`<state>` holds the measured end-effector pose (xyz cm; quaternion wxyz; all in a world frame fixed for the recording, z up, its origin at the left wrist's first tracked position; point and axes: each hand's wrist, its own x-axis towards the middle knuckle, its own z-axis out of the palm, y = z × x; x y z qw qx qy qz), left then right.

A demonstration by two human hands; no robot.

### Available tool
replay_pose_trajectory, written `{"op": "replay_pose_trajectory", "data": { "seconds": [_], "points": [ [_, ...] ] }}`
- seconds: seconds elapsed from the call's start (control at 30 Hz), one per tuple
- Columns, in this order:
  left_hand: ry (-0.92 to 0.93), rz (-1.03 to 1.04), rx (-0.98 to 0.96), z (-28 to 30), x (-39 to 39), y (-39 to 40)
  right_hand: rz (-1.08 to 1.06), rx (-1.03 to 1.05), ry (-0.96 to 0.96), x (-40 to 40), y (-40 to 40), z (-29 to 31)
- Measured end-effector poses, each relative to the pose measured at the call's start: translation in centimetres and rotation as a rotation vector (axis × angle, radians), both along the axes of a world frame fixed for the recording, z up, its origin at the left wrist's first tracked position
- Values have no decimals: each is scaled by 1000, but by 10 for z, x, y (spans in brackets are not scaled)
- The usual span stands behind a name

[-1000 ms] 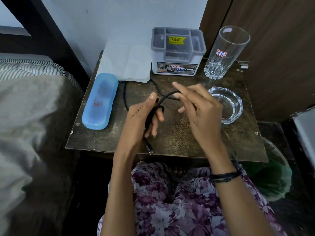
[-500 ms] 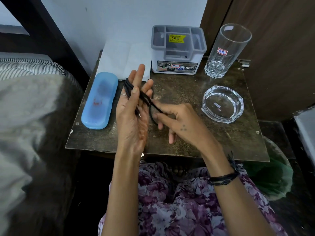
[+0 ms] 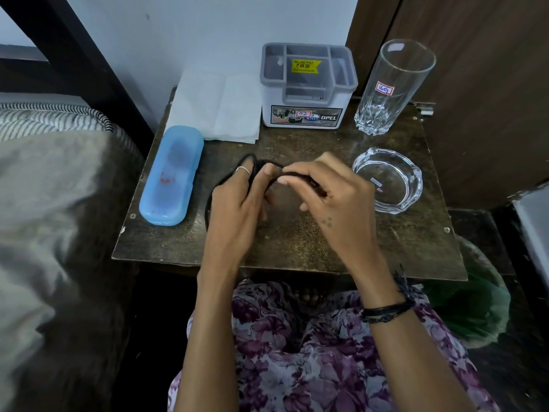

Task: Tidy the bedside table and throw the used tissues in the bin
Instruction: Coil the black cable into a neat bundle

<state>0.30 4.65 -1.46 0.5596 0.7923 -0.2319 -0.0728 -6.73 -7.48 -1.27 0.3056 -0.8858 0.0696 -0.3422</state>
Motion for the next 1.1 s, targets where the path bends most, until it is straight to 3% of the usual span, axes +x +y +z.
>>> {"op": "replay_pose_trajectory", "data": {
  "seconds": [0.13,0.3,0.47,0.53,0.67,0.77,0.83,0.97,1.1],
  "points": [
    [326,-100,-170,8,-3,-1,-39,100,-94,0,-5,0],
    [631,-317,-452,9,-4,2,6,392,-5,4,0,-1],
    [784,-365,-888,16,-7,1,179,674,227,10,8,-3],
    [765,-373,-928,16,-6,1,307,849,287,13,13,-4],
    [639,-202,-914,11,-1,-1,462,1032,459,12,11,-1],
    [522,66,-860,6,6,1,543,954,582,7,9,2],
    [413,196,-670,3,9,5,535,874,597,6,8,4],
    [168,191,-242,-4,7,8,467,760,450,2,5,13],
    [84,63,-68,-5,6,6,252,649,173,0,-1,14]
  ]
}}
